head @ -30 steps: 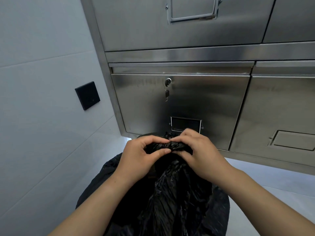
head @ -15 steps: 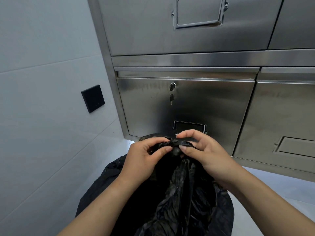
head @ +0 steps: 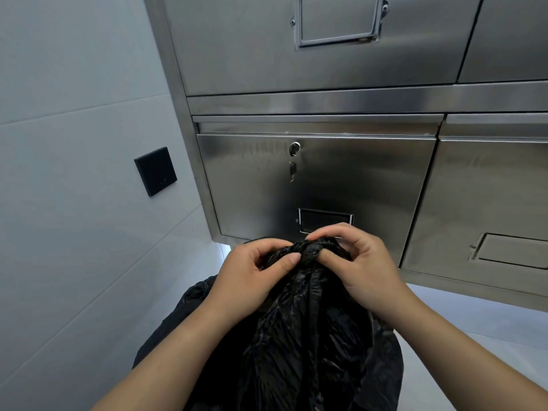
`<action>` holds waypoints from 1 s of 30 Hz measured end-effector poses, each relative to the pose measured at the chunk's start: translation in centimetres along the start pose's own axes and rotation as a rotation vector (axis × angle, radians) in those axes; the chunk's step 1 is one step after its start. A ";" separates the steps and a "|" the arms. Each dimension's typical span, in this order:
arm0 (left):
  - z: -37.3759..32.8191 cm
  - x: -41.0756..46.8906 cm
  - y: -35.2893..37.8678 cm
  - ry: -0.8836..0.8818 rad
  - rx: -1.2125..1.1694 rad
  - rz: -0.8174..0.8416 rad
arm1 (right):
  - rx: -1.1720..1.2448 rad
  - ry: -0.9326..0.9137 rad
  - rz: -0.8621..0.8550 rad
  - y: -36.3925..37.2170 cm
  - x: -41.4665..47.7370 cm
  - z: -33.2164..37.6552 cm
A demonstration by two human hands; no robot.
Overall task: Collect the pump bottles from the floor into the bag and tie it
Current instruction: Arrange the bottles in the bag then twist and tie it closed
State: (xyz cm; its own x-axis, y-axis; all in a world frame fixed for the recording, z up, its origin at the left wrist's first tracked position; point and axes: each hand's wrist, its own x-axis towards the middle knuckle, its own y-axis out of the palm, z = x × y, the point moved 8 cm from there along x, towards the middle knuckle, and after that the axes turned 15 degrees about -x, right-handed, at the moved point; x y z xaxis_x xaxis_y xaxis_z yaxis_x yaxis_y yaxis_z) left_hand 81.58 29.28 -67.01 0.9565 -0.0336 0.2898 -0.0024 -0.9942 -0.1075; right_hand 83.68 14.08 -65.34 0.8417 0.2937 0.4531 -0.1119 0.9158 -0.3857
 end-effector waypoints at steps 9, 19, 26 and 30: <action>1.1 -0.1 -0.1 -0.130 -0.029 -0.100 | -0.298 -0.191 -0.044 0.2 0.0 1.5; 0.8 0.1 -0.6 -0.118 -0.050 -0.115 | -0.385 -0.309 0.031 0.7 -0.3 2.0; 1.3 0.0 -0.6 -0.141 -0.036 -0.089 | -0.450 -0.339 0.063 0.3 0.3 1.9; 2.4 -0.5 0.1 -0.313 -0.252 0.037 | -0.347 -0.175 -0.015 -0.4 0.2 0.3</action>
State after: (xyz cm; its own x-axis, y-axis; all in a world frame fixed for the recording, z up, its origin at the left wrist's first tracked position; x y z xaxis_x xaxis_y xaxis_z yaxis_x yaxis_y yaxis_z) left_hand 81.81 29.39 -69.40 0.9970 -0.0756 -0.0175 -0.0726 -0.9881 0.1357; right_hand 83.76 13.88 -64.85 0.7359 0.3507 0.5792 0.1104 0.7818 -0.6137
